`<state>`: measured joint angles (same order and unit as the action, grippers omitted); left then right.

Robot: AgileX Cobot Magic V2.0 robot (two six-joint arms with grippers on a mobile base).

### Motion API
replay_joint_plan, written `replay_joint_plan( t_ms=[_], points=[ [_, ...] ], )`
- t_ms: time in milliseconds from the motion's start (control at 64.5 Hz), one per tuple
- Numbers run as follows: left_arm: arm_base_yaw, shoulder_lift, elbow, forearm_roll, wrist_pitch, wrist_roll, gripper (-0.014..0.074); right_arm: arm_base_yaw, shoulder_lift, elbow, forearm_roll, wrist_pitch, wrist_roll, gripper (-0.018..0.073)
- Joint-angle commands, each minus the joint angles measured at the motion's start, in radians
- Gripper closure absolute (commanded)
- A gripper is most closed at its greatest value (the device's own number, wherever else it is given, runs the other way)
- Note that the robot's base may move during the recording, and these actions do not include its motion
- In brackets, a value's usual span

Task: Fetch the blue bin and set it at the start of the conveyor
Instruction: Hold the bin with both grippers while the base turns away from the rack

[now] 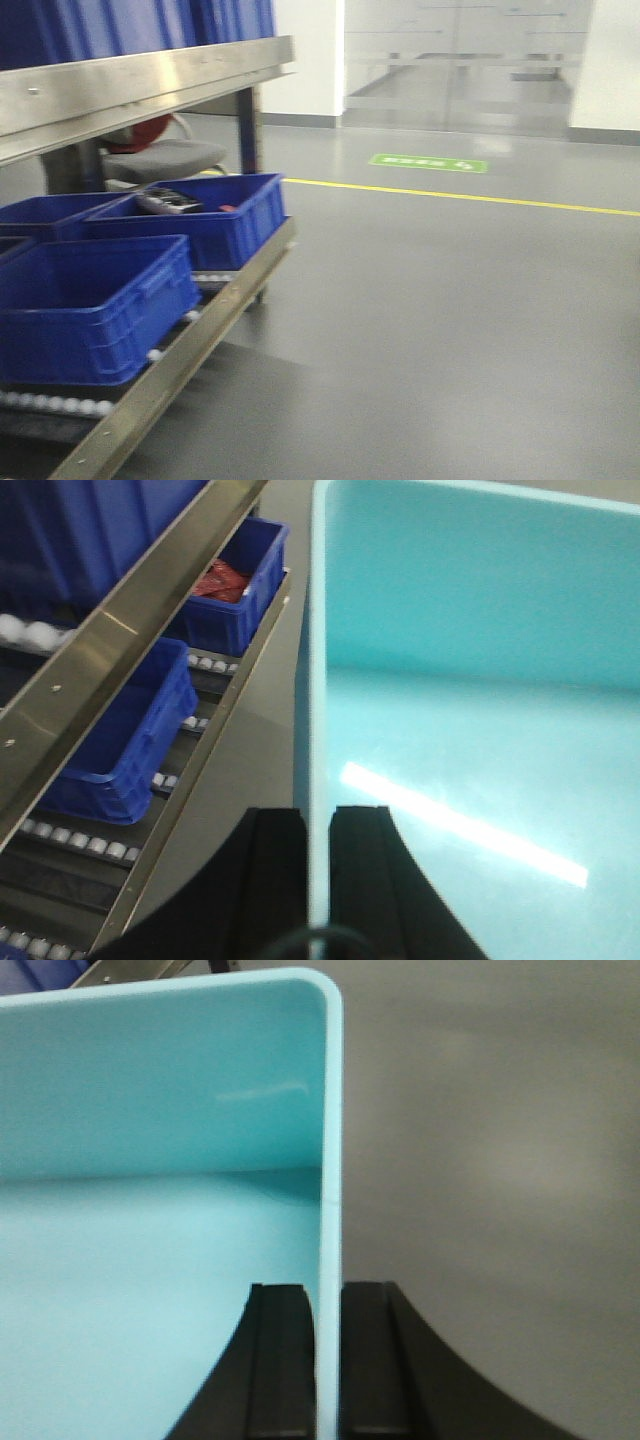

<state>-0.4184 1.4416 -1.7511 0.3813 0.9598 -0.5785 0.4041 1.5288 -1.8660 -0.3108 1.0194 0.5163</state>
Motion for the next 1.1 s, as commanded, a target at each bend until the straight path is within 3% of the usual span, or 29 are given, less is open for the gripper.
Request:
replay_joint_plan(
  t_ms=[0, 1085],
  points=[
    [-0.003, -0.012, -0.015, 0.011, -0.035, -0.001, 0.0707, -0.001, -0.015, -0.009, -0.023, -0.026, -0.001, 0.0722],
    [-0.003, -0.012, -0.015, 0.011, -0.037, -0.001, 0.0707, -0.001, -0.015, -0.009, -0.023, -0.026, -0.001, 0.0722]
  ],
)
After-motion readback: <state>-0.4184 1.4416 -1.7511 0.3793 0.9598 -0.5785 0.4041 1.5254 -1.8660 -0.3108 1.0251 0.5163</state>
